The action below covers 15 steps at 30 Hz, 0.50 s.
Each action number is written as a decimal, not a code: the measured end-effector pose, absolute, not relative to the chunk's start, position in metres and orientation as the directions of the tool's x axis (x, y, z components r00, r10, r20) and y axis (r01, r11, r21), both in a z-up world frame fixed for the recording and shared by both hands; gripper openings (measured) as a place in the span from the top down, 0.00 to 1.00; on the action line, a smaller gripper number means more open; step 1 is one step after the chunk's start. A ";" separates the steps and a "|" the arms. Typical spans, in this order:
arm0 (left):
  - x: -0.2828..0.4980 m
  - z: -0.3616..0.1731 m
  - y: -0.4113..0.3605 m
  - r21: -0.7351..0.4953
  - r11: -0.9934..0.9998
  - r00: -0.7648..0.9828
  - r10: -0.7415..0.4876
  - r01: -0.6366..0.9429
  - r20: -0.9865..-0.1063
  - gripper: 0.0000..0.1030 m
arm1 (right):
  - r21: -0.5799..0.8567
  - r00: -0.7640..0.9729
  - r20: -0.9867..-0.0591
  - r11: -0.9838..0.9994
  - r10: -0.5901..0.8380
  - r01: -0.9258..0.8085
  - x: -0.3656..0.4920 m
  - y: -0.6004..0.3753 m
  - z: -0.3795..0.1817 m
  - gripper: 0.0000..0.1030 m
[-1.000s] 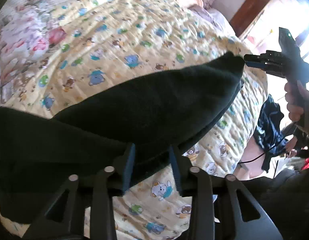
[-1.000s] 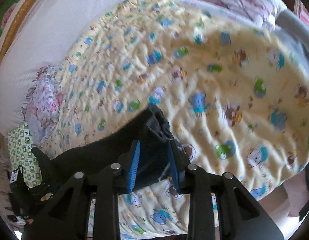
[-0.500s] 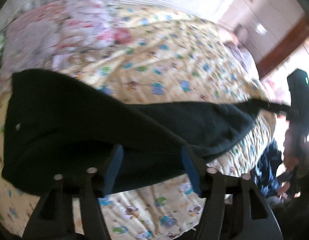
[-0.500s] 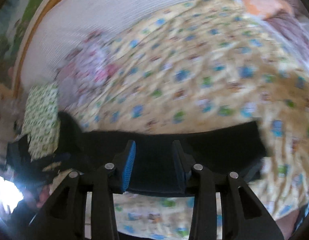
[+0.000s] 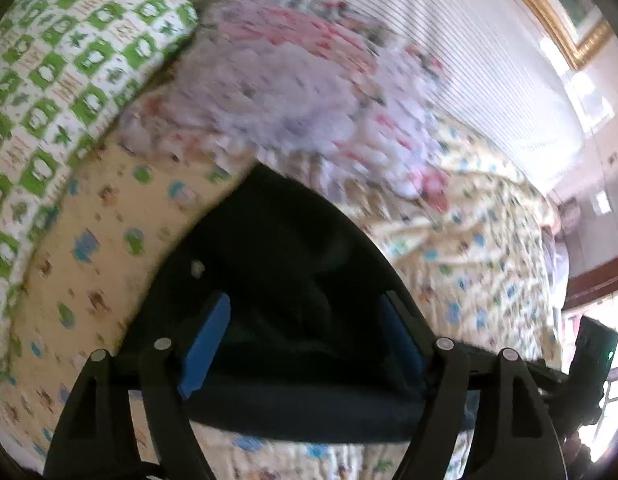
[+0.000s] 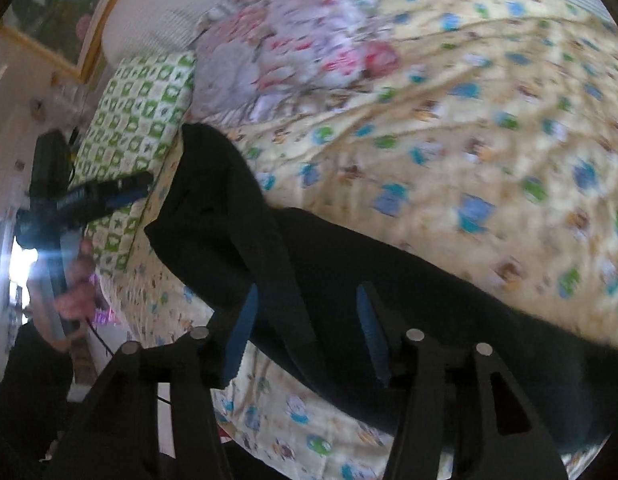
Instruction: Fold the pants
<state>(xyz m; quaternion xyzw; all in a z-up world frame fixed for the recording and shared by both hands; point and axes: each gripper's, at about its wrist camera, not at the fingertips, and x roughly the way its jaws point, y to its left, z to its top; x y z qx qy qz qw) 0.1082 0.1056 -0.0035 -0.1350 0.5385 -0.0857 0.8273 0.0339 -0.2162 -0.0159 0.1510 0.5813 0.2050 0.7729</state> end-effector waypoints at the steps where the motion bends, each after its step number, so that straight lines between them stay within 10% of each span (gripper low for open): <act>1: 0.118 -0.004 0.114 -0.314 0.949 0.408 -0.281 -0.016 -0.869 0.25 | 0.472 0.228 -0.838 0.869 0.495 -0.149 0.039 -0.211 -0.018 0.48; 15: 0.199 -0.040 0.130 -0.237 0.969 0.355 -0.197 -0.073 -0.914 0.22 | 0.468 0.101 -0.865 0.863 0.491 -0.189 0.085 -0.163 -0.061 0.45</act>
